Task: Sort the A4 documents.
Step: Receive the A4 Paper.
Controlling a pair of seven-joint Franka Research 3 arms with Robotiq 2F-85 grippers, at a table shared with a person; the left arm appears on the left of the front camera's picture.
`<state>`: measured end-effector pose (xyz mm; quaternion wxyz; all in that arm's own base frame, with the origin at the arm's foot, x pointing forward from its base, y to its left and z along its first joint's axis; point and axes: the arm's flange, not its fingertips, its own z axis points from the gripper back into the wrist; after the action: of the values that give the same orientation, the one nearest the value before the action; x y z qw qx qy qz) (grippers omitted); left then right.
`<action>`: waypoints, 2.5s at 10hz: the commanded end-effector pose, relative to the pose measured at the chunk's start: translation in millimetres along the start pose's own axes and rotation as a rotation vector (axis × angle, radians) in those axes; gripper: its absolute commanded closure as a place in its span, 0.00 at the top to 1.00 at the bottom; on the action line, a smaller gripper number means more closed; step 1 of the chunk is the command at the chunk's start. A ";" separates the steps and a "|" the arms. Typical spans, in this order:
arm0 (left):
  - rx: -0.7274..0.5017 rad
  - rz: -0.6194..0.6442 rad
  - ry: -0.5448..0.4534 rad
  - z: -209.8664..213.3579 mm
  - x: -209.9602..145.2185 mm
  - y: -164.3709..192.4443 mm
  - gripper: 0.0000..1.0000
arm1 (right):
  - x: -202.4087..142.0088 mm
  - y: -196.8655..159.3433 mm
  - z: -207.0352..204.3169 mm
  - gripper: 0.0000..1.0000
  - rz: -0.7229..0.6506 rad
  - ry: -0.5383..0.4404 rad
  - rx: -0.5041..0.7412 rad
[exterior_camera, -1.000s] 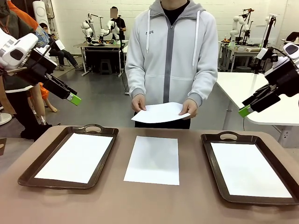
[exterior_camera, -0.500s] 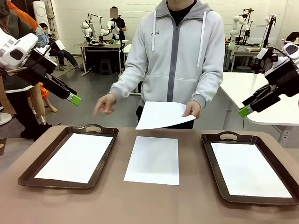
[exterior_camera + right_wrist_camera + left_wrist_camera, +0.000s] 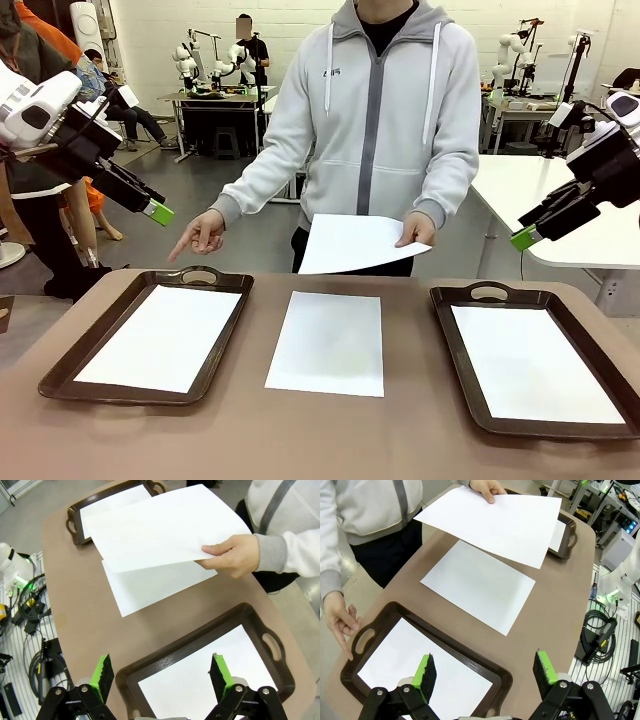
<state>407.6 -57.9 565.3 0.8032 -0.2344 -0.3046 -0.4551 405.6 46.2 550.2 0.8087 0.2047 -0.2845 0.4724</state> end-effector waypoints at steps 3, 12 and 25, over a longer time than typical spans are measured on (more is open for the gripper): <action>-0.005 -0.018 -0.006 0.6 -1.7 0.2 1.00 | 0.5 0.3 0.1 1.00 0.001 0.005 -0.005; -0.003 0.028 -0.034 -4.1 3.4 6.4 1.00 | 0.5 0.3 0.1 1.00 0.001 0.005 -0.005; -0.500 0.828 -0.214 -201.0 68.5 138.9 1.00 | 0.5 0.3 0.1 1.00 0.001 0.005 -0.005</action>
<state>602.7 -157.4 457.4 0.8077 -0.5494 -0.1594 -0.1429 405.6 46.3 550.9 0.8082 0.2050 -0.2852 0.4727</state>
